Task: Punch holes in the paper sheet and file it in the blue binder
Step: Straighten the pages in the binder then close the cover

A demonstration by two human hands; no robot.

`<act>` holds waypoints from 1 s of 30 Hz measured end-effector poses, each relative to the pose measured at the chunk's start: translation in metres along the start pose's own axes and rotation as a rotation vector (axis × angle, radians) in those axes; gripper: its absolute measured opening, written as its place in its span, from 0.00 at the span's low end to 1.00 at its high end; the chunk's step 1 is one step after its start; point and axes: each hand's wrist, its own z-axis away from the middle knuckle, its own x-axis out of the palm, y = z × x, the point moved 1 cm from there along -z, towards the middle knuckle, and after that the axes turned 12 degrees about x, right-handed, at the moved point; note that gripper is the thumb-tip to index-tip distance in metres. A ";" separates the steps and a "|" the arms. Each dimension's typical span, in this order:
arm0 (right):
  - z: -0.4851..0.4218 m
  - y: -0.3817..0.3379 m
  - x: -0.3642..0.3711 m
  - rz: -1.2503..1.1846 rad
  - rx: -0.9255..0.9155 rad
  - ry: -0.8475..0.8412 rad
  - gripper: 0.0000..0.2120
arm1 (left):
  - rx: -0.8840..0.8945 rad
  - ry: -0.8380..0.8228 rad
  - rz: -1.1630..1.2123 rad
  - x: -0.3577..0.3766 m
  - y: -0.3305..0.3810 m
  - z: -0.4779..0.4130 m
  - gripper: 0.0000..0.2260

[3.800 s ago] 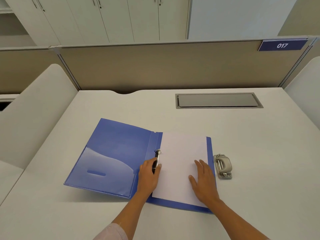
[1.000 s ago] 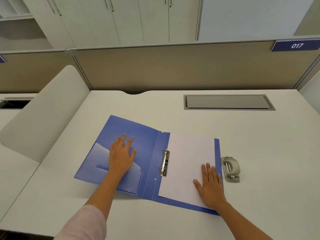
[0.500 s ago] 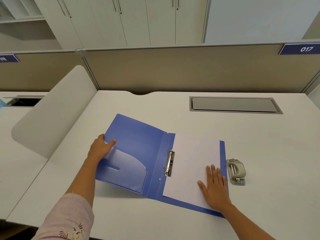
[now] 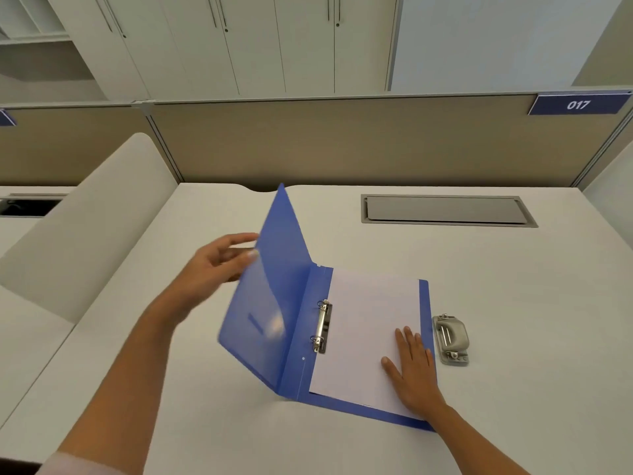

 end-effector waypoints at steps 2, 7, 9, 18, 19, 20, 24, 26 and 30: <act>0.000 -0.001 -0.005 -0.147 0.037 -0.032 0.41 | 0.028 -0.119 0.085 0.031 0.000 0.003 0.21; 0.008 -0.007 -0.030 -0.691 0.136 -0.089 0.38 | 0.022 -0.370 0.109 0.110 -0.024 0.004 0.26; 0.008 -0.006 -0.037 -0.892 0.207 -0.123 0.34 | -0.005 -0.460 0.030 0.139 -0.042 0.006 0.28; 0.008 0.018 -0.080 -1.422 0.320 -0.202 0.41 | 0.024 -0.686 -0.676 0.191 -0.139 0.021 0.30; 0.008 0.020 -0.082 -1.392 0.316 -0.194 0.39 | 0.049 -0.701 -0.738 0.192 -0.147 0.023 0.31; 0.012 0.016 -0.085 -1.335 0.298 -0.183 0.30 | 0.081 -0.710 -0.792 0.192 -0.152 0.024 0.33; 0.018 0.011 -0.073 -0.966 0.244 -0.147 0.23 | 0.226 -0.626 -1.010 0.196 -0.172 0.033 0.33; 0.023 0.009 -0.064 -0.828 0.175 -0.126 0.29 | 0.158 -0.638 -1.082 0.199 -0.178 0.037 0.31; 0.028 0.007 -0.039 -0.484 0.008 -0.124 0.34 | 0.124 -0.659 -1.038 0.203 -0.182 0.037 0.31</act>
